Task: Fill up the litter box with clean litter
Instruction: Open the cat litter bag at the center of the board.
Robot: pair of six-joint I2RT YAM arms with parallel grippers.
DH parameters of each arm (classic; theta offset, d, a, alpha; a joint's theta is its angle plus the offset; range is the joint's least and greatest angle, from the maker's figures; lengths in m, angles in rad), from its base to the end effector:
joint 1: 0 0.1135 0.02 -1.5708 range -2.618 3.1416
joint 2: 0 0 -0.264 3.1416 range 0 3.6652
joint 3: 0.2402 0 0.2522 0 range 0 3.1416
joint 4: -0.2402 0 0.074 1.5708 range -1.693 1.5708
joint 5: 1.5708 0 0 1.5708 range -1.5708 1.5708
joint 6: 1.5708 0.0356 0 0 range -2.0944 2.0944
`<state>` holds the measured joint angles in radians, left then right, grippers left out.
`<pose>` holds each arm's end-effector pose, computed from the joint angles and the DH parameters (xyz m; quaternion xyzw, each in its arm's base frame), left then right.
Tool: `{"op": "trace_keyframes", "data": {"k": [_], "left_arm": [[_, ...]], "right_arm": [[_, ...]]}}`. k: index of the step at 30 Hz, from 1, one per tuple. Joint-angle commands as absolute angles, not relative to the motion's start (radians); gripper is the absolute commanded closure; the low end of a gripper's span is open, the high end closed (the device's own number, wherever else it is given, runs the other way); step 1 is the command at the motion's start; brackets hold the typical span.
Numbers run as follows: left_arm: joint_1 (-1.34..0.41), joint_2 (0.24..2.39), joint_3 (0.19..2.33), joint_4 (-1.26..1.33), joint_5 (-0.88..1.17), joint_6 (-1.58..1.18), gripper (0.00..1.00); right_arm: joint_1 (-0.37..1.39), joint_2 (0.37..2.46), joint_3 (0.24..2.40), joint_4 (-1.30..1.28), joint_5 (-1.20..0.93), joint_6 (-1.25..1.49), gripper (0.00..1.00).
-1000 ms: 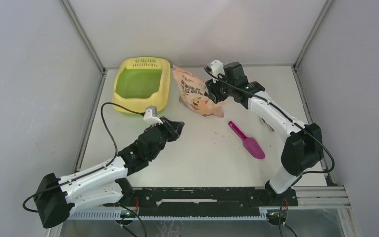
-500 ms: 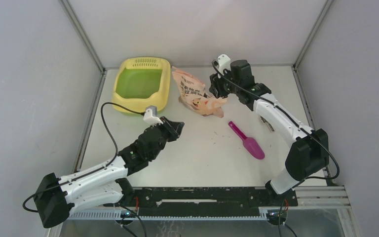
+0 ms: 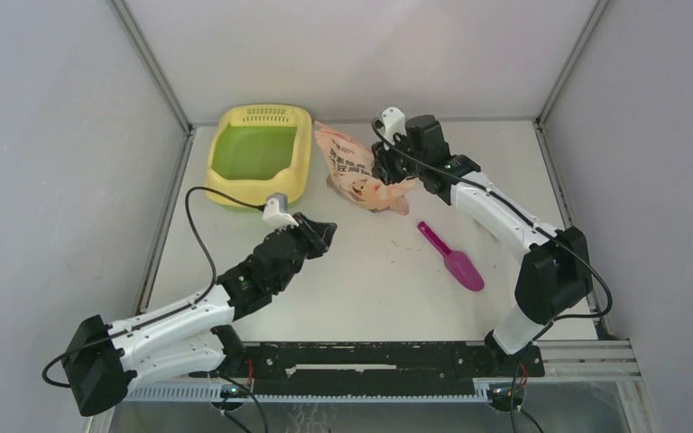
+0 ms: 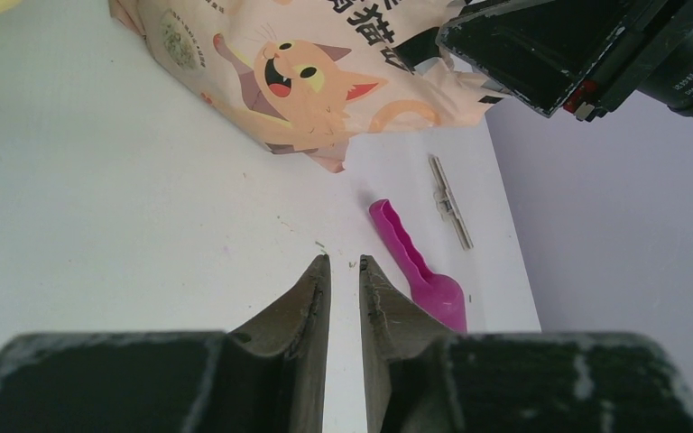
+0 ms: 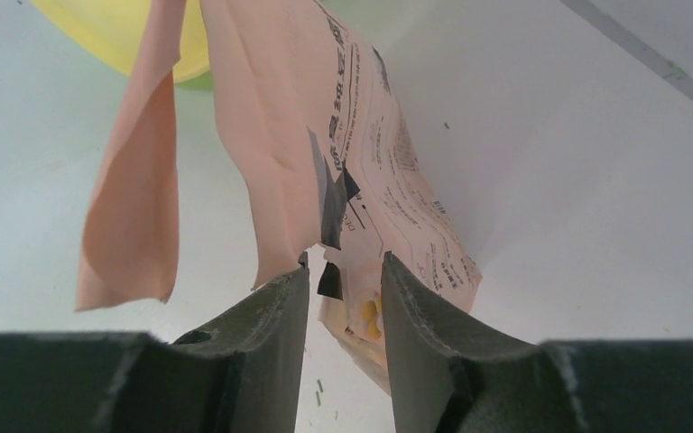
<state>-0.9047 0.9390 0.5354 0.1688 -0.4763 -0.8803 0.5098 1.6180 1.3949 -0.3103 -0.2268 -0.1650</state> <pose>0.1461 -0.1595 0.2609 -0.1368 0.7646 -0.3525 0.5219 0.3262 0.1916 0.3263 -0.3386 0.7957 0.1813 0.4684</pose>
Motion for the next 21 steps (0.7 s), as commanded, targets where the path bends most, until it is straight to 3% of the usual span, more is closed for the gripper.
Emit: {"op": "trace_keyframes", "data": {"k": [1,21], "left_arm": [[-0.896,0.949,0.561,0.197,-0.481,-0.854,0.78],[-0.893,0.987,0.58,0.212,-0.461,-0.856,0.78]], "right_arm": [[0.52,1.626,1.399,-0.289,-0.213,-0.157,0.58],[0.475,1.57,1.354,-0.293,-0.216,-0.157,0.6]]}}
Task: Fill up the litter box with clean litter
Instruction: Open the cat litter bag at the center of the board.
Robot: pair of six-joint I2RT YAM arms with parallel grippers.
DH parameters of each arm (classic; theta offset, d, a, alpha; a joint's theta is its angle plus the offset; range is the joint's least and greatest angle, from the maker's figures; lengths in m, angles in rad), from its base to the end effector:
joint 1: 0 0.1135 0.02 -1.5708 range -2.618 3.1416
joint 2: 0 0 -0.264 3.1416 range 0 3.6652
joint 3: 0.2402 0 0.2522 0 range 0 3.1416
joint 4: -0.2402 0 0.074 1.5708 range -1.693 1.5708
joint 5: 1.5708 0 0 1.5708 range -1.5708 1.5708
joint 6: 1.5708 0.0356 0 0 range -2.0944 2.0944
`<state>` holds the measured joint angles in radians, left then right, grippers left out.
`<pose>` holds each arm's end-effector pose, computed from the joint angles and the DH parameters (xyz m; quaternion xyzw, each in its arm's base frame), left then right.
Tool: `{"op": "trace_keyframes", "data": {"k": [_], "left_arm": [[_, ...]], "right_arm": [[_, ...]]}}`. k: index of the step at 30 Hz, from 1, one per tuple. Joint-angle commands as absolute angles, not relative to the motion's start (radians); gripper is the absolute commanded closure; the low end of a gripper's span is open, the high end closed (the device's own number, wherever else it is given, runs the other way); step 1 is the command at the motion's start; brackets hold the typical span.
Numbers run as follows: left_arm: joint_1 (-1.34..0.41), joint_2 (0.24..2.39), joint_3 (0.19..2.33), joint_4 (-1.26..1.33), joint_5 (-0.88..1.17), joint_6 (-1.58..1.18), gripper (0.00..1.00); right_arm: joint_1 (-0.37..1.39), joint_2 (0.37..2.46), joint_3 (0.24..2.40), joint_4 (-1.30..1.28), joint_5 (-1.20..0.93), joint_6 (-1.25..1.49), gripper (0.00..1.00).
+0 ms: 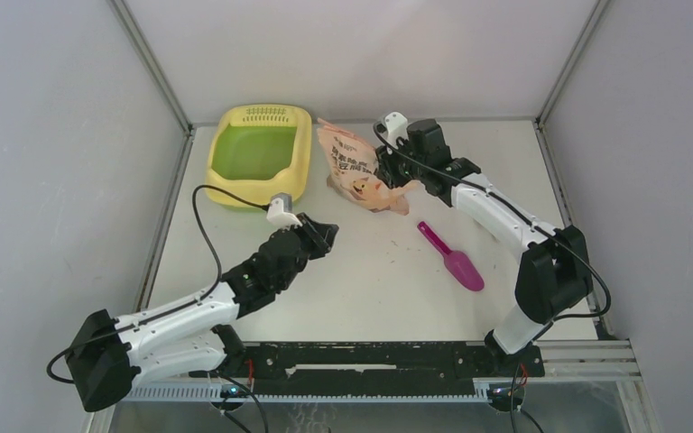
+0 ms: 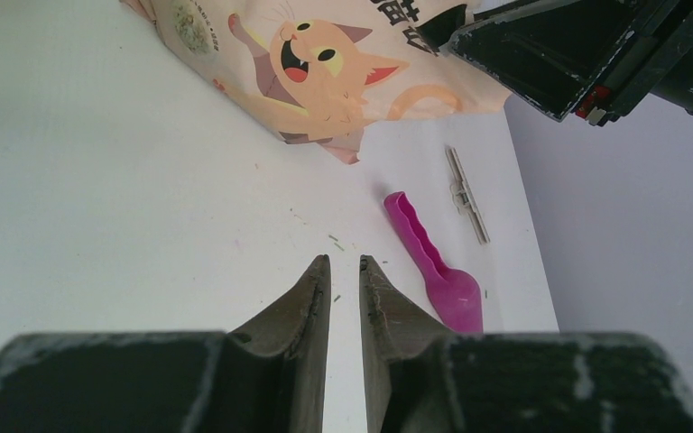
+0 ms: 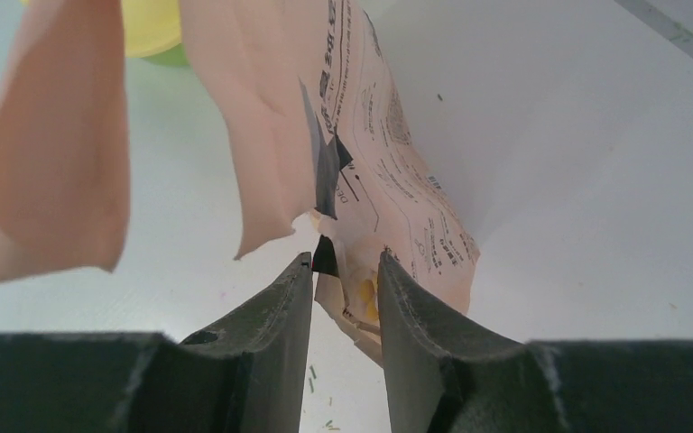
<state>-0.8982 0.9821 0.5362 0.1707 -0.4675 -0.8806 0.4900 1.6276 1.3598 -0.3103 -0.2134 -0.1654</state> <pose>0.1509 -0.1637 0.2528 -0.1329 0.7769 -0.3396 0.5132 0.3302 0.1846 0.3107 -0.3294 0.8115 0.1689 0.4522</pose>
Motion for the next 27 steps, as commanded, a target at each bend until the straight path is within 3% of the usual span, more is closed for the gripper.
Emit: {"op": "trace_keyframes", "data": {"k": [1,27], "left_arm": [[-0.893,0.989,0.581,0.211,-0.459,-0.856,0.77],[-0.893,1.0,0.592,0.207,-0.457,-0.85,0.78]], "right_arm": [[0.474,1.57,1.353,-0.295,-0.216,-0.157,0.6],[0.47,1.555,1.35,-0.22,-0.272,-0.132,0.55]]}}
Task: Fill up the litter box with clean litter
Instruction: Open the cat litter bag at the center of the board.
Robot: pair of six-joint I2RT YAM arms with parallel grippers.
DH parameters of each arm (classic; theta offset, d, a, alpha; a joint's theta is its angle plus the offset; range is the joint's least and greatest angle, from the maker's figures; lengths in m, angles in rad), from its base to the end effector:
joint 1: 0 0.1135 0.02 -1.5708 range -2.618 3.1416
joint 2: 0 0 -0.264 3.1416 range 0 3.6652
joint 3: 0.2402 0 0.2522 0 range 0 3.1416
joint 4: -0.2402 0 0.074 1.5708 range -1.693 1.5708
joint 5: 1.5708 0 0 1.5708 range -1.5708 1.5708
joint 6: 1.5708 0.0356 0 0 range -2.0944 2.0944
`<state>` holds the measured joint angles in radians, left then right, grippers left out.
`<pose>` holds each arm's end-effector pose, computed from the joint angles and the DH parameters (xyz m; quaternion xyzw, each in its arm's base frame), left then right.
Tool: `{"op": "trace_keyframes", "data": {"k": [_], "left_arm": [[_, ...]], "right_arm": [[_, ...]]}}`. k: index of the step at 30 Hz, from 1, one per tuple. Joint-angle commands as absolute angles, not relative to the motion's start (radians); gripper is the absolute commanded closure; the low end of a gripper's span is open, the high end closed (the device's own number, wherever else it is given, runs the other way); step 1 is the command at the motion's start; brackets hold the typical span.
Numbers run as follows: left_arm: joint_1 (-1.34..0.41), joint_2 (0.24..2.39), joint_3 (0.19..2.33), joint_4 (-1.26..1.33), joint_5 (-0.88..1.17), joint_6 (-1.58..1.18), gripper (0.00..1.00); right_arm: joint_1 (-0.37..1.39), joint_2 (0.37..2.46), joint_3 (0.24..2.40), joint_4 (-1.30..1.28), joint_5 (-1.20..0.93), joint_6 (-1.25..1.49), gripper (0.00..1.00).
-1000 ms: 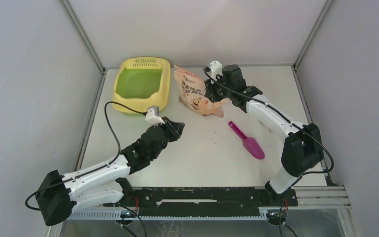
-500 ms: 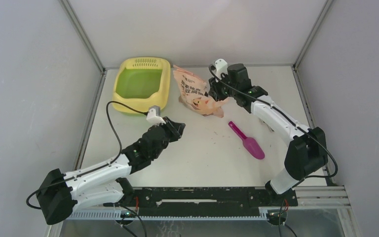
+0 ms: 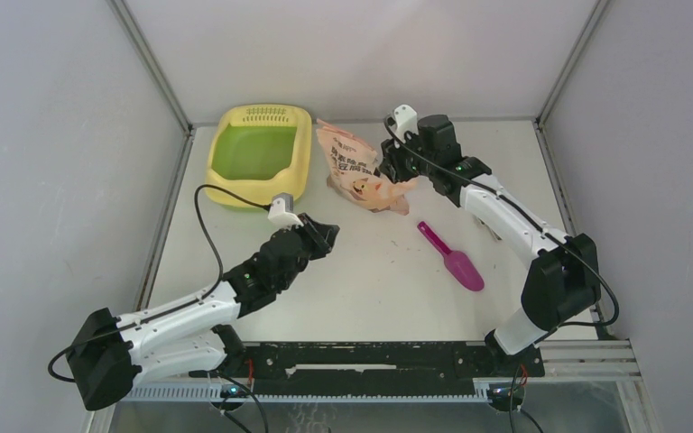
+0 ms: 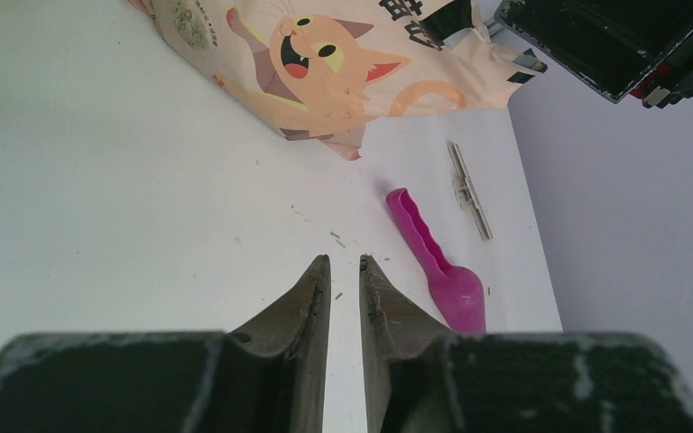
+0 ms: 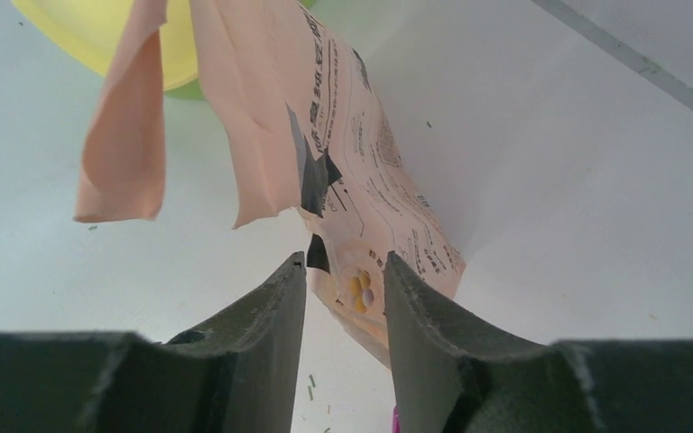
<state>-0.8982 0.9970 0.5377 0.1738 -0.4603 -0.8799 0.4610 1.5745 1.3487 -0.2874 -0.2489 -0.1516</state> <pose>0.1522 -0.1657 0.2506 -0.1296 0.7806 -0.3380 0.5095 0.3254 0.1714 0.3279 -0.3180 0.7980 0.1830 0.4781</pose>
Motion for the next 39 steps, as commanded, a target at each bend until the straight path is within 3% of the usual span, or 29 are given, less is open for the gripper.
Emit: {"op": "trace_keyframes", "data": {"k": [1,6,33,37,39], "left_arm": [[-0.894,1.0,0.593,0.207,-0.458,-0.85,0.78],[-0.893,1.0,0.594,0.203,-0.46,-0.847,0.78],[-0.877,1.014,0.598,0.198,-0.454,-0.838,0.78],[-0.878,1.024,0.601,0.199,-0.452,-0.839,0.78],[-0.877,1.027,0.603,0.201,-0.451,-0.839,0.78]], "right_arm": [[0.471,1.557,1.351,-0.212,-0.276,-0.128,0.58],[0.47,1.574,1.351,-0.18,-0.296,-0.116,0.65],[0.467,1.622,1.35,-0.114,-0.288,-0.09,0.75],[0.461,1.618,1.35,-0.124,-0.291,-0.097,0.75],[0.459,1.617,1.35,-0.132,-0.287,-0.104,0.66]]}}
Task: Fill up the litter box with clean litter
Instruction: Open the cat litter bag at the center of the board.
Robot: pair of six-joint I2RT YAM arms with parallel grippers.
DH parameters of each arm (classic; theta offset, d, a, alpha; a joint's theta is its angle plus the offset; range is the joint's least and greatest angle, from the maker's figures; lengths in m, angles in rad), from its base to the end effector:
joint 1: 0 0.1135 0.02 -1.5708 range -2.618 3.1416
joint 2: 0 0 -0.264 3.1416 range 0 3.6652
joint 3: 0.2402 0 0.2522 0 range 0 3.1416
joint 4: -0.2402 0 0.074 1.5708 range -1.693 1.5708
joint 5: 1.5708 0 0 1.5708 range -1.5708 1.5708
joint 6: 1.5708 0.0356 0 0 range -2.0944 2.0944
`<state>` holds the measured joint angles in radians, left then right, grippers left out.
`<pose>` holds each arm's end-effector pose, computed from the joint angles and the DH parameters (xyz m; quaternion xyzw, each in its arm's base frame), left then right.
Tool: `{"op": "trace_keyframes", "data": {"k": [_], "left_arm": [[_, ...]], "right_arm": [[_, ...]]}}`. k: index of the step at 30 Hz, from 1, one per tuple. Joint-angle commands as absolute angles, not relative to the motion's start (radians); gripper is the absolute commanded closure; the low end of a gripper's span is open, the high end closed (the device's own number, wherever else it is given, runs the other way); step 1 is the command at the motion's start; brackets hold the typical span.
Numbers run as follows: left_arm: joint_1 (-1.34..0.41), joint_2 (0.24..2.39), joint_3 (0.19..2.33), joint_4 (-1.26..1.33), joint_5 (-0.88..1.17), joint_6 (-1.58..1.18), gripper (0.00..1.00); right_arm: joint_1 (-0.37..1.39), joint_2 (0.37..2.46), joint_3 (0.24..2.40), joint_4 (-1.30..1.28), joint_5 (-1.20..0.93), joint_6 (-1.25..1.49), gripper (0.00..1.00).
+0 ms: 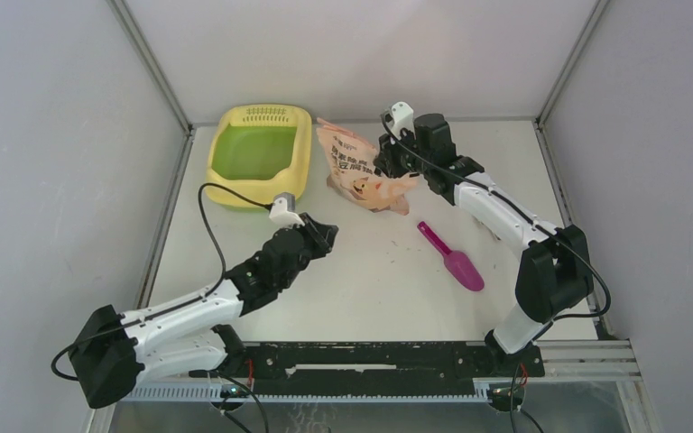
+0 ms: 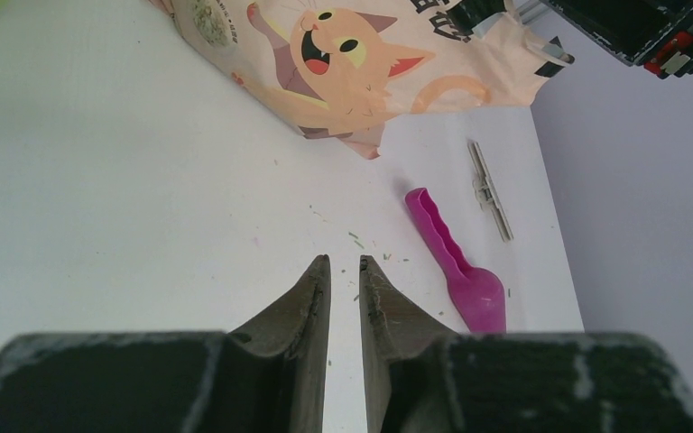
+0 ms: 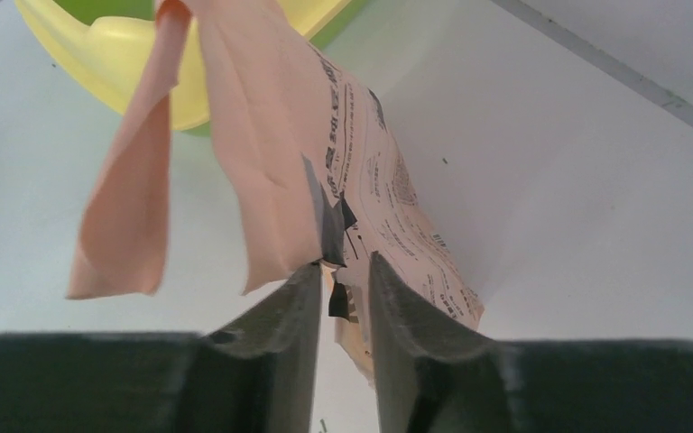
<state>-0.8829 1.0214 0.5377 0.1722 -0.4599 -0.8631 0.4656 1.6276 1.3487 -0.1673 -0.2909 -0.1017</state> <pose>0.1568 -0.1659 0.2454 -0.1264 0.7883 -0.3210 0.5096 0.3390 0.1818 0.3207 -0.3084 0.7820 0.2160 0.4966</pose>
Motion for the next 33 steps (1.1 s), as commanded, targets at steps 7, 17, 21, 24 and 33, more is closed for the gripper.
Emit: {"op": "trace_keyframes", "data": {"k": [7,17,21,24,33], "left_arm": [[-0.877,1.04,0.609,0.205,-0.447,-0.842,0.78],[-0.878,1.054,0.618,0.206,-0.442,-0.842,0.78],[-0.878,1.064,0.622,0.211,-0.435,-0.844,0.78],[-0.877,1.067,0.626,0.212,-0.433,-0.843,0.78],[-0.877,1.074,0.632,0.213,-0.429,-0.843,0.78]], "right_arm": [[0.457,1.612,1.349,-0.161,-0.276,-0.122,0.63],[0.445,1.589,1.321,-0.161,-0.277,-0.128,0.63],[0.435,1.583,1.313,-0.161,-0.284,-0.129,0.64],[0.431,1.577,1.312,-0.166,-0.284,-0.129,0.64],[0.422,1.562,1.312,-0.145,-0.291,-0.127,0.63]]}}
